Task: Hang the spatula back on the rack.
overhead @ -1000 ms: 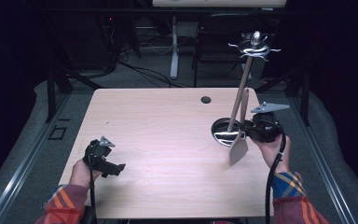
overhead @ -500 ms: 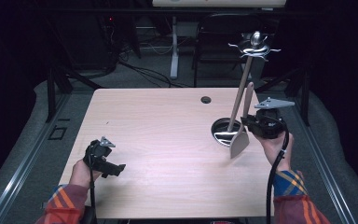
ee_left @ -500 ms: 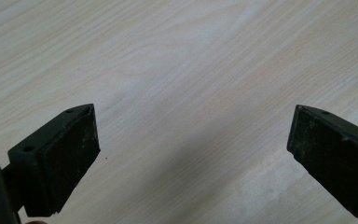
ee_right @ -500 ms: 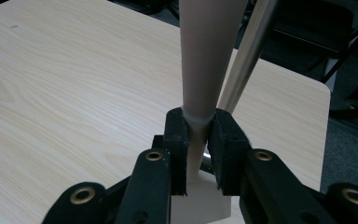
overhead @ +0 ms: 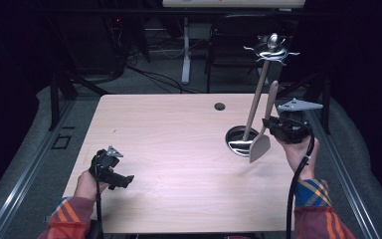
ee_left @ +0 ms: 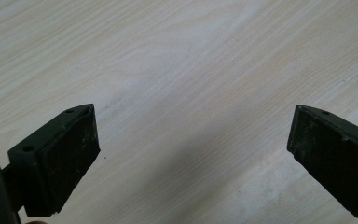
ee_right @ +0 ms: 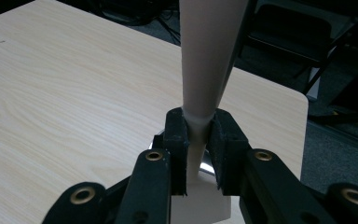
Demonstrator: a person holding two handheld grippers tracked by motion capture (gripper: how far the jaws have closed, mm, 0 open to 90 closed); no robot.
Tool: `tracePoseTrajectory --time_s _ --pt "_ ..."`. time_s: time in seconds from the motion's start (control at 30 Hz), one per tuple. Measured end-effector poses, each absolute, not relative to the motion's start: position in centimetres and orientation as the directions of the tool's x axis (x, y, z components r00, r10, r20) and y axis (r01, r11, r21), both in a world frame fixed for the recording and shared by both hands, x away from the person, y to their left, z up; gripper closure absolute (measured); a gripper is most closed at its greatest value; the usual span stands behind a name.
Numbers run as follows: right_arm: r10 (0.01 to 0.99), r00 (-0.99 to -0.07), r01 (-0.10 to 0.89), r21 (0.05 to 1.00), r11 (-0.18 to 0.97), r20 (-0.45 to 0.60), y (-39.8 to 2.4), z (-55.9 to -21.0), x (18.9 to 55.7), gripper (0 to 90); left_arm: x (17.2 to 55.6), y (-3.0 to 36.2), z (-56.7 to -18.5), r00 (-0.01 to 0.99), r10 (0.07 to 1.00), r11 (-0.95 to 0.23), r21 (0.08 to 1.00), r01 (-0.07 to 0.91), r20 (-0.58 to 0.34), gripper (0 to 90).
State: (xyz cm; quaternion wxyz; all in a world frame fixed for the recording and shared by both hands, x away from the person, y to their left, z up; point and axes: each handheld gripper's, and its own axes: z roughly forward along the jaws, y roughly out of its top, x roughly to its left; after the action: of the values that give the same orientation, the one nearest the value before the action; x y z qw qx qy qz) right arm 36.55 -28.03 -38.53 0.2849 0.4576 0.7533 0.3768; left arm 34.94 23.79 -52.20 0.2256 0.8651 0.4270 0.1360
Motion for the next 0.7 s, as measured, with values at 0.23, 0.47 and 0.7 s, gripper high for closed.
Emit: tracePoseTrajectory --time_s 0.23,0.47,0.7 --pt "0.914 -0.396 0.47 0.837 0.282 -0.086 -28.8 -37.9 36.6 77.8 35.0 23.8 -52.2 0.599 0.8 -0.535 0.51 0.674 0.048 1.9" --pt "0.921 -0.377 0.453 0.848 0.274 -0.097 -29.1 -36.9 36.7 77.7 34.8 23.9 -52.1 0.595 0.802 -0.529 0.518 0.672 0.048 0.6" --pt "0.925 -0.366 0.437 0.859 0.267 -0.101 -29.1 -36.1 36.8 77.7 34.7 23.9 -52.0 0.595 0.802 -0.527 0.524 0.669 0.047 0.1"
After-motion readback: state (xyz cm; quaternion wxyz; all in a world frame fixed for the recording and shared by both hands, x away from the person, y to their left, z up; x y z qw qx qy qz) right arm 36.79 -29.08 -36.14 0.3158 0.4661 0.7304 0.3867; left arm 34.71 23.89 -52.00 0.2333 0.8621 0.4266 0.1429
